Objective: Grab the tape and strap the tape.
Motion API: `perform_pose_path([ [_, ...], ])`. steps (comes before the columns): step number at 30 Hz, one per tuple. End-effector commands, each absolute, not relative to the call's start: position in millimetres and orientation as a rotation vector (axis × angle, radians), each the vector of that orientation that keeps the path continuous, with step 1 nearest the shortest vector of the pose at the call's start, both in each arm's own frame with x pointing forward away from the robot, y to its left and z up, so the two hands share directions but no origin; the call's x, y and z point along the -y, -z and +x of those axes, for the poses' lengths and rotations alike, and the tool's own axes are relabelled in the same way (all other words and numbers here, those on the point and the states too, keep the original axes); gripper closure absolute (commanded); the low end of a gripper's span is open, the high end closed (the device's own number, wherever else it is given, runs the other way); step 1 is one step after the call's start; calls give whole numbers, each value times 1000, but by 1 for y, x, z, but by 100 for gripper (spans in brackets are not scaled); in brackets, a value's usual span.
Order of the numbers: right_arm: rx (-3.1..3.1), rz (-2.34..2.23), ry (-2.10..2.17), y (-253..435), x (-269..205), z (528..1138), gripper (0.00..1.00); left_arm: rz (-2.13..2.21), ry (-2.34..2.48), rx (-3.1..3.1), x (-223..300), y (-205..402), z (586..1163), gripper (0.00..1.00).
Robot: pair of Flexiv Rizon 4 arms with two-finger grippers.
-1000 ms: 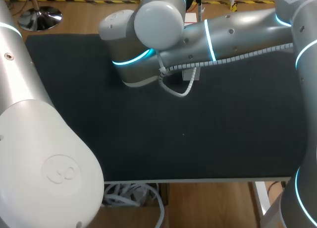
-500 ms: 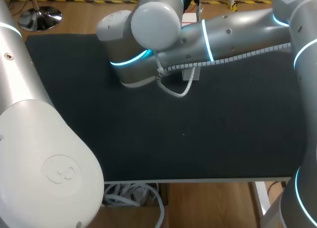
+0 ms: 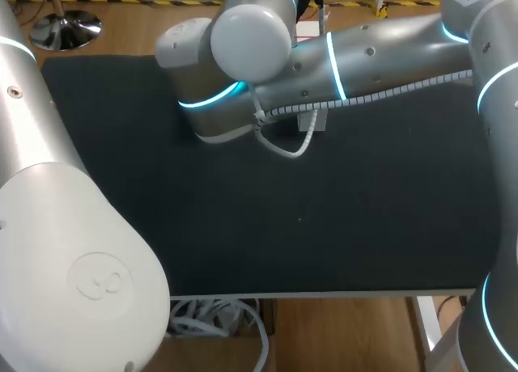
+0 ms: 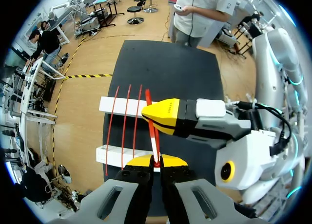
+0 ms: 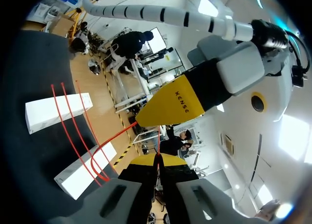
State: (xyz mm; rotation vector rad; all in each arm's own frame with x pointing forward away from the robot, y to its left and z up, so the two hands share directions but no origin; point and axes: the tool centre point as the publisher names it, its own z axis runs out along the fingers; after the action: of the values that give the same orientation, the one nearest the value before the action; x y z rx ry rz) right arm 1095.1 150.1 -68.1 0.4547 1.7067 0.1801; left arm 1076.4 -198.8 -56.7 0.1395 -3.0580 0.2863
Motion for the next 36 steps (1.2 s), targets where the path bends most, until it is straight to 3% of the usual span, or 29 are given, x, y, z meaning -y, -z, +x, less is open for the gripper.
perform_pose_path([
  [1,-1712,451,-176,66,-150,1095,100,139,-282,3057,199,56,1076,100],
  [36,-1710,447,-169,66,-145,1098,100,139,-282,3057,199,56,1076,100],
])
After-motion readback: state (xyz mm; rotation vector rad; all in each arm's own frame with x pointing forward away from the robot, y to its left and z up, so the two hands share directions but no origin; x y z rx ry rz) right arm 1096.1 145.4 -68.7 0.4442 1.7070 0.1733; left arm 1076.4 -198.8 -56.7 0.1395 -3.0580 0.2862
